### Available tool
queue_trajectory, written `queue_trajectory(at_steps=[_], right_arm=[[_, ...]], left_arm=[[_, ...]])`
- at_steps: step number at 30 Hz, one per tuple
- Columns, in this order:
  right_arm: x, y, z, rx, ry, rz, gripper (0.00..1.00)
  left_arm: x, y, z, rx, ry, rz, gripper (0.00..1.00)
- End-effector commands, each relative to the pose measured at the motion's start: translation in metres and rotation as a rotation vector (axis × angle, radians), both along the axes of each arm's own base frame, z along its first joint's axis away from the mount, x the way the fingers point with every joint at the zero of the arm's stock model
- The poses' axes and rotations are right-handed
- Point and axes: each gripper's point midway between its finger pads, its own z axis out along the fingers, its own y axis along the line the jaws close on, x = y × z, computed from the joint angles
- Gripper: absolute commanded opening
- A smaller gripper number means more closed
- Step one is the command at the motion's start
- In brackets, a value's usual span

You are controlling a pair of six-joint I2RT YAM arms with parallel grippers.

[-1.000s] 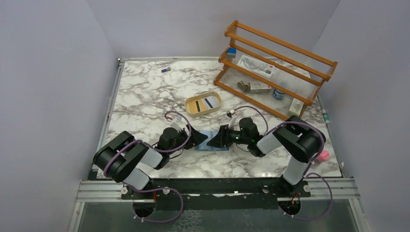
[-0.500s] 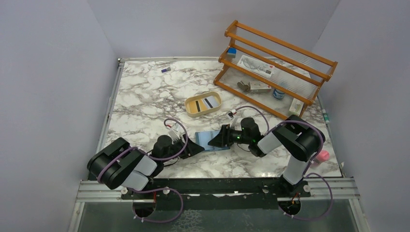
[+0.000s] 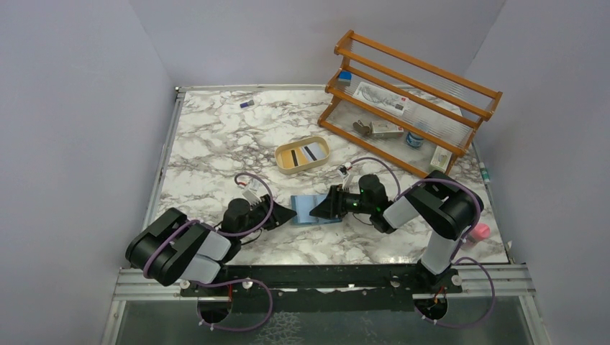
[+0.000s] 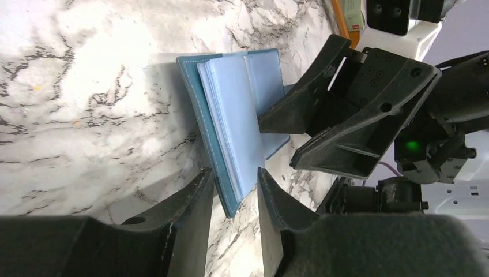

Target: Take the credit cards out of the card holder

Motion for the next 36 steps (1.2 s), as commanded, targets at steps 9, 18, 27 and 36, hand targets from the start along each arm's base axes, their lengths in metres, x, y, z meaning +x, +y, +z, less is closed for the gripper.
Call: queue_trajectory(at_steps=[9,18,27,36], right_arm=[[-0.006,0.001,-0.005,0.016,0.009,0.035,0.57],[-0.006,0.002,-0.004,0.018,0.008,0.040,0.57],[-0.007,0.000,-0.005,0.008,0.006,0.041,0.57],[-0.007,0.001,-0.011,0.005,0.020,0.045,0.57]], left_arm=[[0.003,-0.004,0.001,-0.016,-0.026,-0.030,0.31],[0.005,-0.014,0.012,-0.100,-0.053,-0.061,0.10],[0.003,-0.014,0.001,-0.149,-0.005,-0.041,0.31],[0.002,0.013,-0.038,0.082,0.072,0.061,0.36]])
